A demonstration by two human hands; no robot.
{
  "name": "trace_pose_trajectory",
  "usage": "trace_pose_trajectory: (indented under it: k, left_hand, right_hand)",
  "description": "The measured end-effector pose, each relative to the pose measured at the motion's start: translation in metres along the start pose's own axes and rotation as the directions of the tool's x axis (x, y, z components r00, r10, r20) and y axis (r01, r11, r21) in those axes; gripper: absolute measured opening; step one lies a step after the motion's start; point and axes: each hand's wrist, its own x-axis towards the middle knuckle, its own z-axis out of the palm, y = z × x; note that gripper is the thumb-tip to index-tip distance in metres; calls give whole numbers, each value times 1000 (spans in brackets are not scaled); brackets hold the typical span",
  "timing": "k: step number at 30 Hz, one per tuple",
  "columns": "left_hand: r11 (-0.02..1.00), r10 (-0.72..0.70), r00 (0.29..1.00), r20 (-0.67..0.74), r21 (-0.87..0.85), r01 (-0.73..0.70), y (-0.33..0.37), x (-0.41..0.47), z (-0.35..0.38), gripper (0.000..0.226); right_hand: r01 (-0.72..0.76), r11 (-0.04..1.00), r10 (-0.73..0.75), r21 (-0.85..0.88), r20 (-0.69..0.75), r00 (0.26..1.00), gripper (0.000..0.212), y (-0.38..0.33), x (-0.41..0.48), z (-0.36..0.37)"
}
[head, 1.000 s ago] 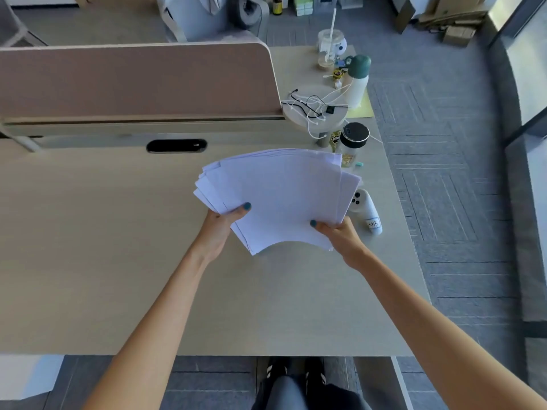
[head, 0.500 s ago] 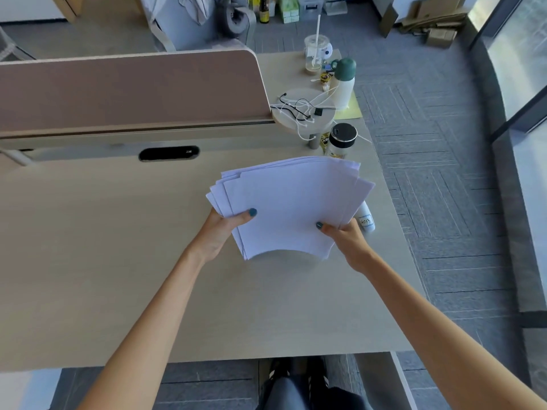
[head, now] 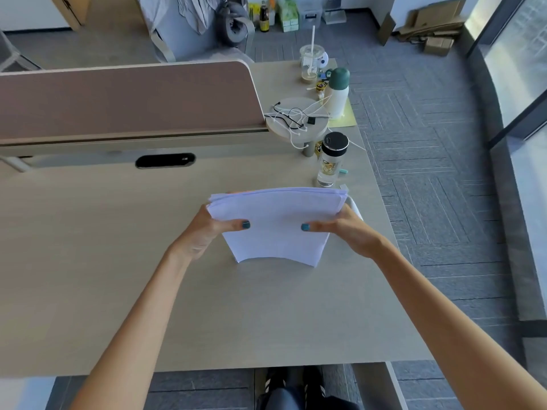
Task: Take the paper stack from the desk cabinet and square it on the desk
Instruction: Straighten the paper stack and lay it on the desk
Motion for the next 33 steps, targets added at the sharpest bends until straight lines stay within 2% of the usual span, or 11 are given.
trace_pose_trajectory:
  k: [4,7,10,13,17,20,23,26,28,31,33]
  left_hand:
    - [1000,23,999,-33,-5,-23,7,3,1,71]
    - [999,16,1000,8,39,-17,8,5,9,85]
    - [999,40,995,-94,9,-39,7,3,13,92]
    - [998,62,975,-215,-8,-65,4,-4,14,75]
    - [988,42,945,-324,-126,-87,5,-9,24,49]
    - [993,7,917,-399,-107,-54,8,-7,31,39]
    - [996,1,911,-412,-79,-37,10,-4,34,37]
    - [994,76,922,-380,-48,-102,4,-4,29,48]
    - [993,90,936,-341,-36,-109,-2,-9,25,65]
    - [999,28,949,-314,32,-19,-11,-15,16,86]
    - [998,-27,963,-269,48,41,-15,-15,11,92]
  right_hand:
    - [3,1000,-3,-3,3,1000,45,-1,2,-5]
    - [31,997,-30,-67,25,999,34,-2,2,-3]
    - [51,996,-48,-77,39,998,32,-3,2,-2]
    - [44,997,-44,-63,5,999,42,-2,0,-3]
    - [57,994,-57,-88,1,998,41,-2,-1,-1]
    - [51,994,-52,-94,1,999,40,-2,-1,-2]
    - [47,991,-48,-125,-12,999,39,3,1,-2]
    - [48,989,-53,-140,-28,998,37,16,1,-2]
    - [42,992,-47,-123,-36,998,36,23,2,-3]
    - [18,994,-19,-109,-8,1000,39,25,3,-5]
    - [2,995,-1,-99,14,1000,41,26,5,-6]
